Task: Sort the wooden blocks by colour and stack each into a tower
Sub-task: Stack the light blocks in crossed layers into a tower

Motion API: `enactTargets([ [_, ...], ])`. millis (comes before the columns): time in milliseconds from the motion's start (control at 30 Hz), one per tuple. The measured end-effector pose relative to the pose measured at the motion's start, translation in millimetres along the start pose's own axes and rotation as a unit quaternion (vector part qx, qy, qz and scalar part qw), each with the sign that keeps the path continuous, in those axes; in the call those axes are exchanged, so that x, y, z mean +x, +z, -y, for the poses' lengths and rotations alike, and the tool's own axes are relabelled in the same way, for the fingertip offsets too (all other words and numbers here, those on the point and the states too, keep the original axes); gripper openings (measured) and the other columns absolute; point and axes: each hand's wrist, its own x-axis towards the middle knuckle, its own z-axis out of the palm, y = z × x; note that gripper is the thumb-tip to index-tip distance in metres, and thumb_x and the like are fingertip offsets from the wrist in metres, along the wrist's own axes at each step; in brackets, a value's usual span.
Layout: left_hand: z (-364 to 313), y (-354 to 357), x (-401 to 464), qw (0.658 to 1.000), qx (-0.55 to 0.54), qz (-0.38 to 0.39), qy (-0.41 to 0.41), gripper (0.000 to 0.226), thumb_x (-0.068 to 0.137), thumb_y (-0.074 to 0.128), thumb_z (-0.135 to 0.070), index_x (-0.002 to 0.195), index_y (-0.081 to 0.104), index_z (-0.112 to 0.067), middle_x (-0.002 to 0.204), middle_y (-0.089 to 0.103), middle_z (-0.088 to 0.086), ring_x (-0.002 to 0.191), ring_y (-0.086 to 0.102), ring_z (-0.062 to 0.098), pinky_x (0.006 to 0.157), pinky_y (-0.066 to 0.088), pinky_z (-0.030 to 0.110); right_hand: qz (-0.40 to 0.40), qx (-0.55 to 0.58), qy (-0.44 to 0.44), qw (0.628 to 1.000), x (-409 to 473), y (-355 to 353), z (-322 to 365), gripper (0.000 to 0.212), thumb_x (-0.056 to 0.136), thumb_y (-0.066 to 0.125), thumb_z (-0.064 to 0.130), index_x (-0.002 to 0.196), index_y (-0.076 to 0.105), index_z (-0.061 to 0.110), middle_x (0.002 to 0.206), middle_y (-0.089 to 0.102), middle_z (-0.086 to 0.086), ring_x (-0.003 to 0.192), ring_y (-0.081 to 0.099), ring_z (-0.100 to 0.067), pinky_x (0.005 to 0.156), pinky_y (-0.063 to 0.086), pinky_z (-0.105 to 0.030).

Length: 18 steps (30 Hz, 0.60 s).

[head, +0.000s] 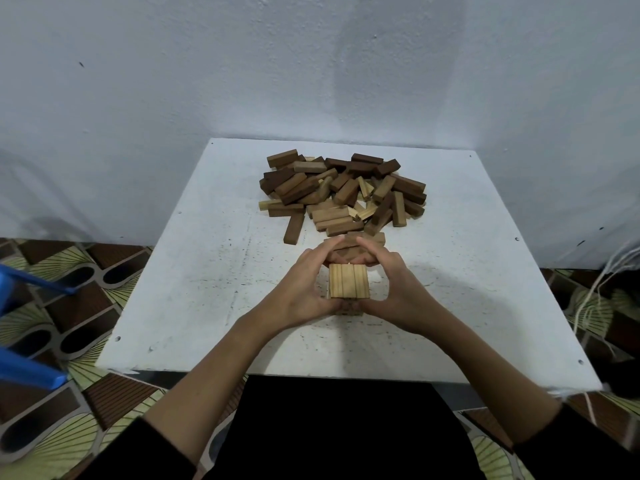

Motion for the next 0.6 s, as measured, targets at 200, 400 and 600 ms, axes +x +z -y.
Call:
enactTargets([
  [200, 0.8, 1.1, -0.2, 1.000, 0.003, -0.007, -0.005, 0.095, 0.070, 0.083, -0.018, 0.143, 0.024, -0.030, 0.124, 0.052, -0.002, 0.116, 0.043, 0.007, 0.085, 0.029, -0.001, 0.001, 0.006, 0.003, 1.000, 0.3, 3.6, -6.1, 0.091, 0.072, 0.081, 0.020, 0.145, 0.027, 0.016, 0.100, 0.043, 0.031, 0.103, 0.037, 0.012, 0.088, 0.025, -0.009],
  [400, 2.2, 1.4, -0.6, 1.000, -0.013, -0.005, -0.011, 0.094, 0.069, 0.083, -0.017, 0.142, 0.025, -0.032, 0.123, 0.053, -0.002, 0.118, 0.045, 0.010, 0.086, 0.031, 0.002, 0.016, 0.010, 0.011, 1.000, 2.9, 2.5, -8.1, 0.093, 0.072, 0.081, 0.021, 0.146, 0.024, 0.018, 0.107, 0.043, 0.021, 0.110, 0.037, -0.008, 0.084, 0.031, -0.013],
  [600, 1.5, 2.1, -0.8, 1.000, -0.026, 0.000, -0.018, 0.097, 0.068, 0.085, -0.024, 0.145, 0.027, -0.026, 0.120, 0.053, -0.005, 0.117, 0.046, 0.011, 0.090, 0.033, 0.010, 0.028, 0.021, 0.018, 0.999, 4.8, 1.7, -10.8, 0.095, 0.071, 0.081, 0.020, 0.146, 0.024, 0.017, 0.105, 0.044, 0.021, 0.108, 0.040, -0.009, 0.082, 0.031, -0.006],
])
